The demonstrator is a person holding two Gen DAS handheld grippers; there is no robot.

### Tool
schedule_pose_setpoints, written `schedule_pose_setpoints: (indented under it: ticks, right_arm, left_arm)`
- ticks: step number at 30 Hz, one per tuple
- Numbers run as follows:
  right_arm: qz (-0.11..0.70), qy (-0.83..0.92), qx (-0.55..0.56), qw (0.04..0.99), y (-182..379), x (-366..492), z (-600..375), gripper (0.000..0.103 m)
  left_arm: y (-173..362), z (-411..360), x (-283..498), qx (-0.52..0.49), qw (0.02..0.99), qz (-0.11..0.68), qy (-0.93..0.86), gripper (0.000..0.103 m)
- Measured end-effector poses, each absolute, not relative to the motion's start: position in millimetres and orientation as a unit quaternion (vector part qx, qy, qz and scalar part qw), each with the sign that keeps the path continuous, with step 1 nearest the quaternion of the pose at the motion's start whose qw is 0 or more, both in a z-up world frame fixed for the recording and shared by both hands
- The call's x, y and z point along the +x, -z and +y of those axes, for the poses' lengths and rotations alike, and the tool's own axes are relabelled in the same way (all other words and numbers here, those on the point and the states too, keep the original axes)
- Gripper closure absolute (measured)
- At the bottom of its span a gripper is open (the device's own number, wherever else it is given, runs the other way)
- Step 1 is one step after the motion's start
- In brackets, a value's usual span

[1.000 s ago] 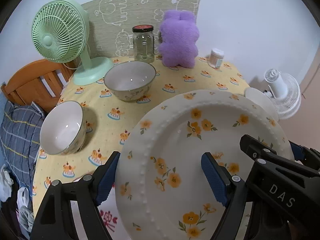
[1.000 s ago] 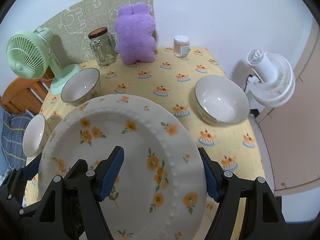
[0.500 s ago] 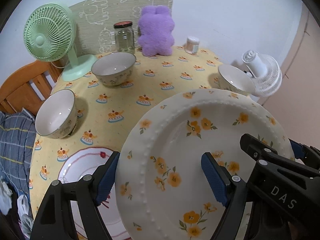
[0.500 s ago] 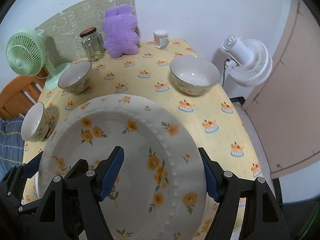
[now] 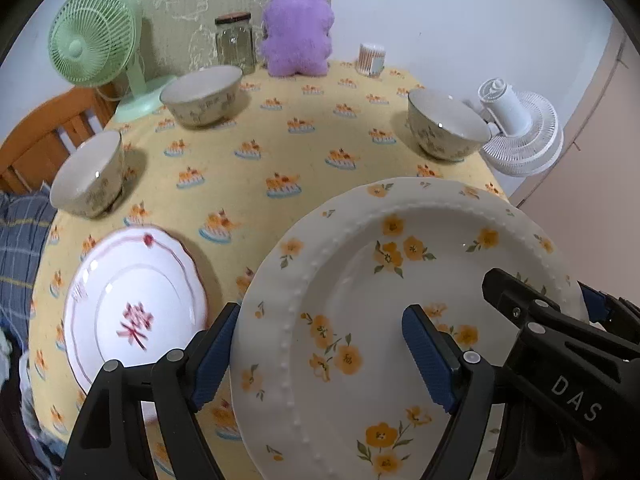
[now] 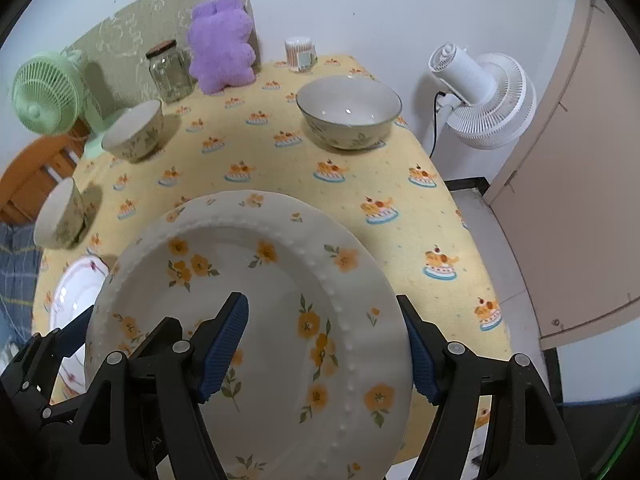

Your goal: Organize plates and bowls

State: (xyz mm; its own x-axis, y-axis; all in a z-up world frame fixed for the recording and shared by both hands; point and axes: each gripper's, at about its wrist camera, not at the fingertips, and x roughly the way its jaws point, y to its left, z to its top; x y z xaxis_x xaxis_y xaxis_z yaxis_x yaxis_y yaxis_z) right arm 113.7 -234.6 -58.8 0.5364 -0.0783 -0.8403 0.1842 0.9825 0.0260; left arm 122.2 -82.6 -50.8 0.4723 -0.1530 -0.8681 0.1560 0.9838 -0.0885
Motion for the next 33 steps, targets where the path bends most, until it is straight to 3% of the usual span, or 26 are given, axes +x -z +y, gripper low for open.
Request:
schedule_pose_setpoints:
  ticks: [15, 33]
  right_arm:
    - [0.516, 0.012, 0.027, 0.856, 95, 119, -276, 0.029]
    - [0.526, -0.01, 0.01, 0.85, 109, 128, -277, 0.033]
  left_arm:
    - [87, -114, 106, -0.048, 0.842, 0.537, 0.03, 0.022]
    - [104, -117, 114, -0.037, 0.84, 0.541, -0.004, 0.022]
